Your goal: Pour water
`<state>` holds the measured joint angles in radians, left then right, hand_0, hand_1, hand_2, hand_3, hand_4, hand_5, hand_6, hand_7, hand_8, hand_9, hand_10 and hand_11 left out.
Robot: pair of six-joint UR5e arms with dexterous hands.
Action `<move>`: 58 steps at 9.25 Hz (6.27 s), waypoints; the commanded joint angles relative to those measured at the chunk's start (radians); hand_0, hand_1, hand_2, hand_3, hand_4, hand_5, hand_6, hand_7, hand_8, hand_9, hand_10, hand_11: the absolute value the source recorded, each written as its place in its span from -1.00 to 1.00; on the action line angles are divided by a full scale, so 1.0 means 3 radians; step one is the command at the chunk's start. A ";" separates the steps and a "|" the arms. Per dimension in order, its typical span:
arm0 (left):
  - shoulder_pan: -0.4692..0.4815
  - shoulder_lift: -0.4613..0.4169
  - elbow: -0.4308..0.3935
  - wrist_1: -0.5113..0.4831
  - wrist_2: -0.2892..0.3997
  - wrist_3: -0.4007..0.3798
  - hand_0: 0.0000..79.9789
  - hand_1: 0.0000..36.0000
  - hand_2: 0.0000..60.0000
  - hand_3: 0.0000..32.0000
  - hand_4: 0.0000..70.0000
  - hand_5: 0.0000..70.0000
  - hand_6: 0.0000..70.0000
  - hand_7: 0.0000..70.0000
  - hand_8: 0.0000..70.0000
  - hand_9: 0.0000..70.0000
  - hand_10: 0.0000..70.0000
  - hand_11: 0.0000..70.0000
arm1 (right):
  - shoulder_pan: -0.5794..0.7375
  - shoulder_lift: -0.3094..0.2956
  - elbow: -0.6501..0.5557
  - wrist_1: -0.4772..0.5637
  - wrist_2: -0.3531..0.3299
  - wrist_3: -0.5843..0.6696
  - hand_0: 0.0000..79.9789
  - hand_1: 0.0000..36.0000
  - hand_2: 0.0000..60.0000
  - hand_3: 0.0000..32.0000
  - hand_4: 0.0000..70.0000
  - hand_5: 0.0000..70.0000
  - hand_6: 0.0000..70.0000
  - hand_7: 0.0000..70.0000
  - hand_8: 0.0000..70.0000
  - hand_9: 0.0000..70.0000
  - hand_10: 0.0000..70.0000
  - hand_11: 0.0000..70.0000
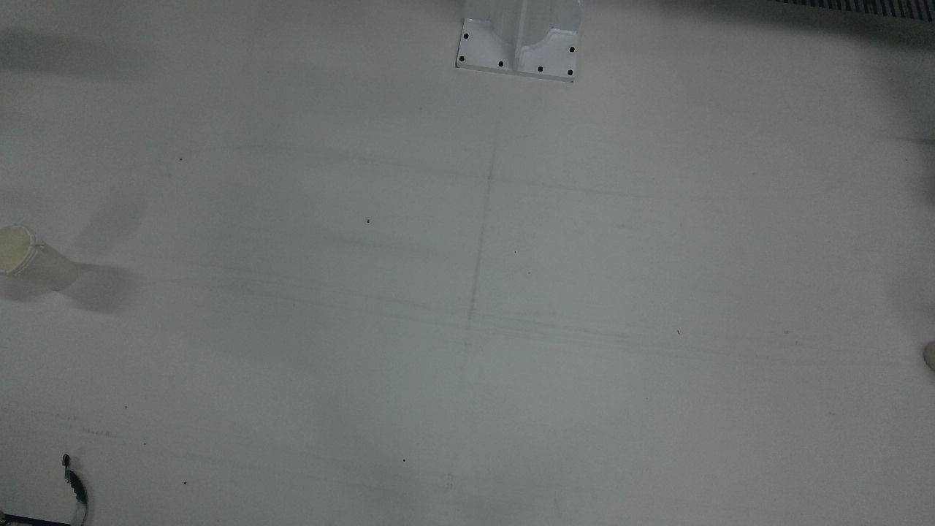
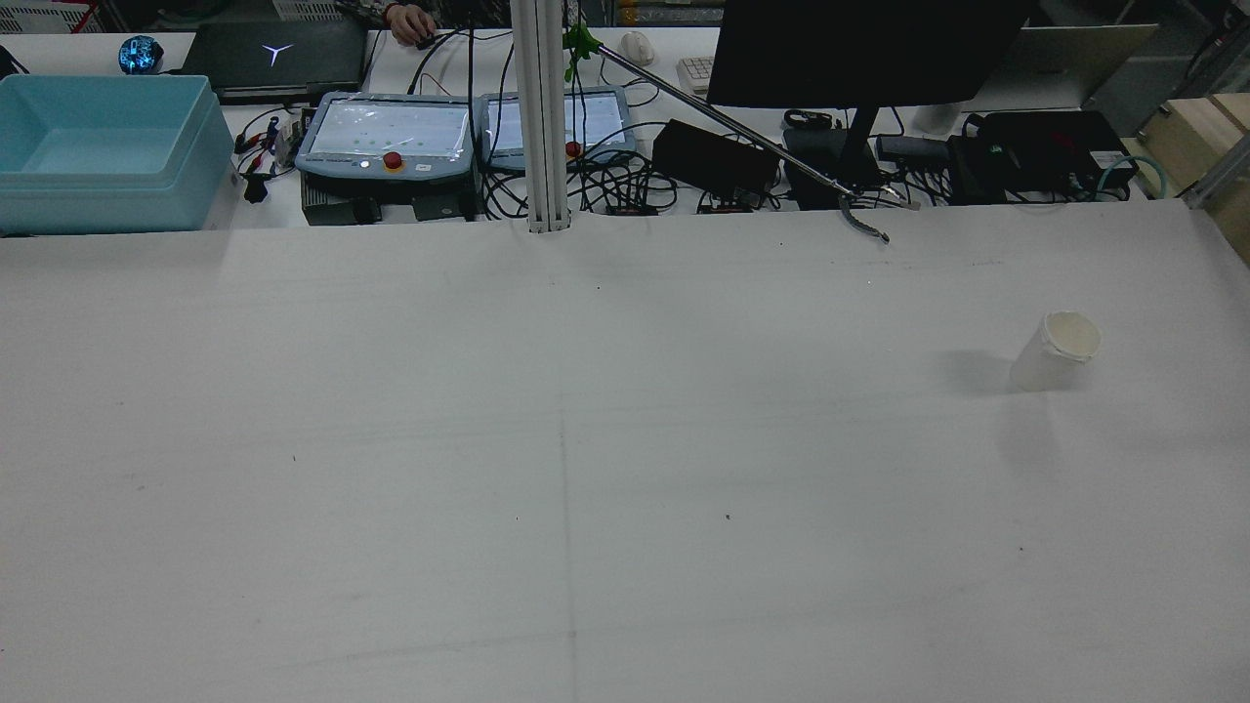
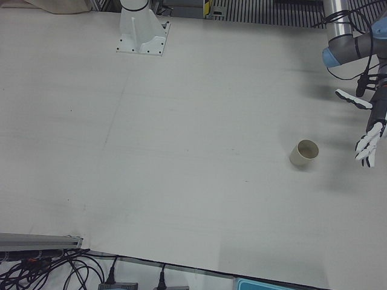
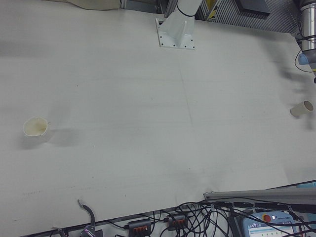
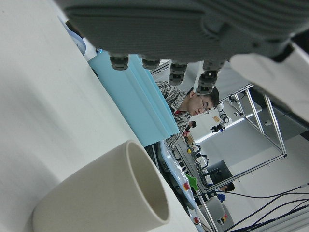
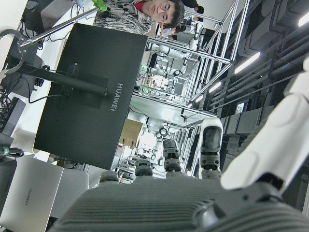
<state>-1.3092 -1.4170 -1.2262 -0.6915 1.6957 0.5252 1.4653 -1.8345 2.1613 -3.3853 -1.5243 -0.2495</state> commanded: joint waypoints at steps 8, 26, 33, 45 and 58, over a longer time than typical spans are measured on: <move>0.0396 -0.0303 0.0769 -0.0349 -0.0483 0.0176 0.33 -0.01 -0.70 -0.54 -0.76 -1.00 -1.00 -0.75 -1.00 -0.99 -0.94 -0.84 | -0.0037 0.0000 0.0061 -0.0082 -0.0001 -0.0007 -0.02 -0.70 -0.74 -1.00 -0.84 1.00 -0.74 -0.45 -0.89 -0.82 -1.00 -0.99; 0.0611 -0.0380 0.0677 -0.0308 -0.0584 0.0218 0.22 -0.58 -0.83 -1.00 0.18 1.00 -0.81 -0.50 -0.99 -0.94 -0.89 -0.82 | -0.0057 -0.0021 0.0082 -0.0108 -0.0042 -0.0073 -0.06 -0.76 -0.80 -1.00 -0.89 0.97 -0.81 -0.55 -0.91 -0.86 -0.98 -0.96; 0.0616 -0.0390 0.0641 -0.0160 -0.0697 -0.0194 1.00 1.00 1.00 -1.00 1.00 1.00 -0.49 -0.17 -0.80 -0.79 -0.74 -0.55 | -0.0052 -0.0026 0.0062 -0.0103 -0.0042 -0.0073 -0.07 -0.77 -0.80 -1.00 -0.91 0.94 -0.83 -0.57 -0.92 -0.87 -0.97 -0.95; 0.0611 -0.0334 -0.0351 0.0955 -0.0697 -0.1075 1.00 1.00 1.00 -1.00 1.00 1.00 -0.54 -0.16 -0.85 -0.83 -0.77 -0.60 | -0.0957 0.0860 -0.3426 0.1855 0.0126 -0.0713 0.21 -0.15 -0.63 -1.00 -0.94 -0.39 -0.83 -0.71 -0.92 -0.94 -1.00 -1.00; 0.0600 -0.0237 -0.0464 0.0935 -0.0825 -0.1244 0.99 1.00 1.00 -1.00 1.00 1.00 -0.55 -0.19 -0.85 -0.84 -0.77 -0.59 | -0.1468 0.1150 -0.2779 0.1224 0.0627 -0.1224 0.31 0.13 -0.49 -1.00 -0.83 0.07 -0.80 -0.60 -0.91 -0.89 -1.00 -1.00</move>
<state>-1.1300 -1.5057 -1.3696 -0.4042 1.4491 0.1529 1.0627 -1.4990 1.2256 -2.9120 -1.3911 -0.6082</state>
